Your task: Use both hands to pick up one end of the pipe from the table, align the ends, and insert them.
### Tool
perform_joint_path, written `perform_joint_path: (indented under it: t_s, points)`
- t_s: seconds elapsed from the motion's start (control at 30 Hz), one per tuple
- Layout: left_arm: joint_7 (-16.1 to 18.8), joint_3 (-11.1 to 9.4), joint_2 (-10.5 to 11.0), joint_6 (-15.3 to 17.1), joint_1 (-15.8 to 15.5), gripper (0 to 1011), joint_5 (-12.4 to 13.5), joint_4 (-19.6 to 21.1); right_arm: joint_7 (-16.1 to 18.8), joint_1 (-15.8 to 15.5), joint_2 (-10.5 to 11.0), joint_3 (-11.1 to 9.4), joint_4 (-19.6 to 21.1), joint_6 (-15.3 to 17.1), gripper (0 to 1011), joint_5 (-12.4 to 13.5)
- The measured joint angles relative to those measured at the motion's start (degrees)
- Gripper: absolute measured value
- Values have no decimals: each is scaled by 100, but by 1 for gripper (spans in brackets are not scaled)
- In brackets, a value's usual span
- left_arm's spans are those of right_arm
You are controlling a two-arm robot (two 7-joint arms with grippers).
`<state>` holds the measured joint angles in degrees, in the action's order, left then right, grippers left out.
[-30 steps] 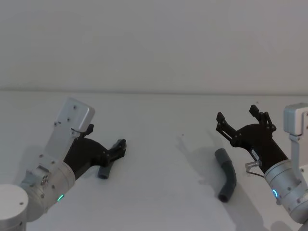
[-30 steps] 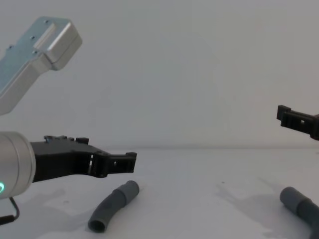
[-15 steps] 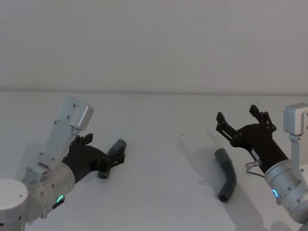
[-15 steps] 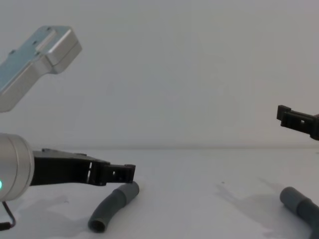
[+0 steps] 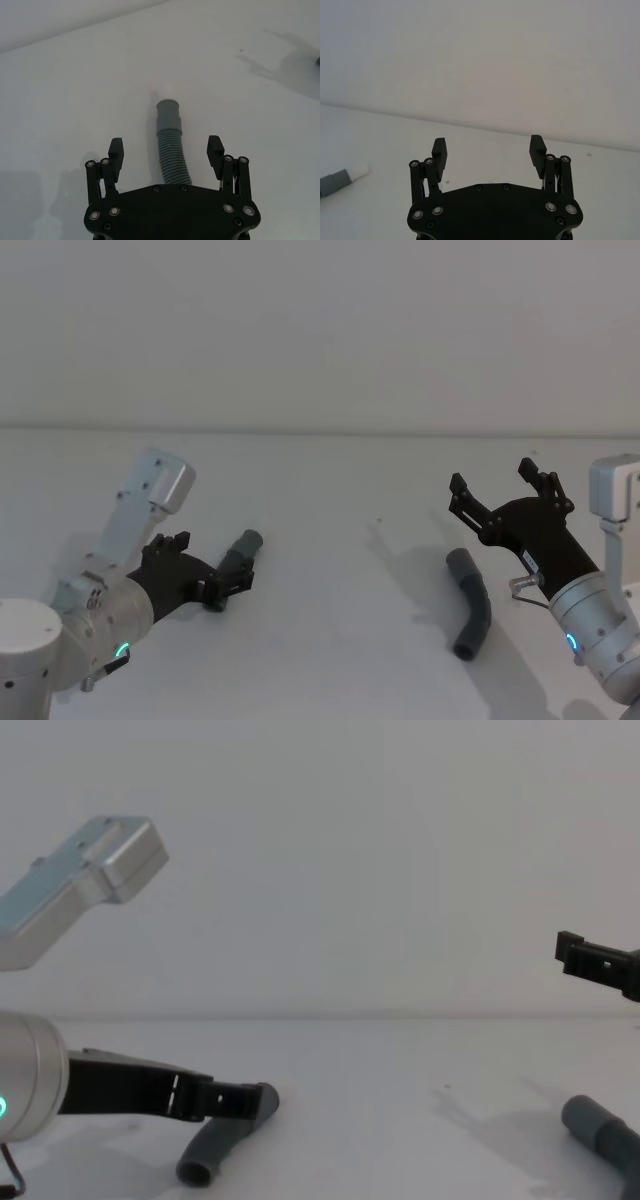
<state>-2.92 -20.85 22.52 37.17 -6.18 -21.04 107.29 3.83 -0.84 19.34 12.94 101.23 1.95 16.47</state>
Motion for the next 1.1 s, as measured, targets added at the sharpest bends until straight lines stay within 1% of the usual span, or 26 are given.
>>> perform_joint_path:
  t_s: [0.3, 0.57, 0.83, 1.1]
  points:
    - [-149, -105, -2, 38, -219, 1001, 87, -285, 0, 0, 0, 0, 0, 0, 1000, 0]
    - [-220, -181, -73, 18, -373, 1001, 175, -509, 0, 0, 0, 0, 0, 0, 1000, 0]
    - [-253, -202, -150, 16, -462, 1001, 203, -628, 0, 0, 0, 0, 0, 0, 1000, 0]
    - [-312, -248, -210, 92, -597, 1001, 251, -767, 0, 0, 0, 0, 0, 0, 1000, 0]
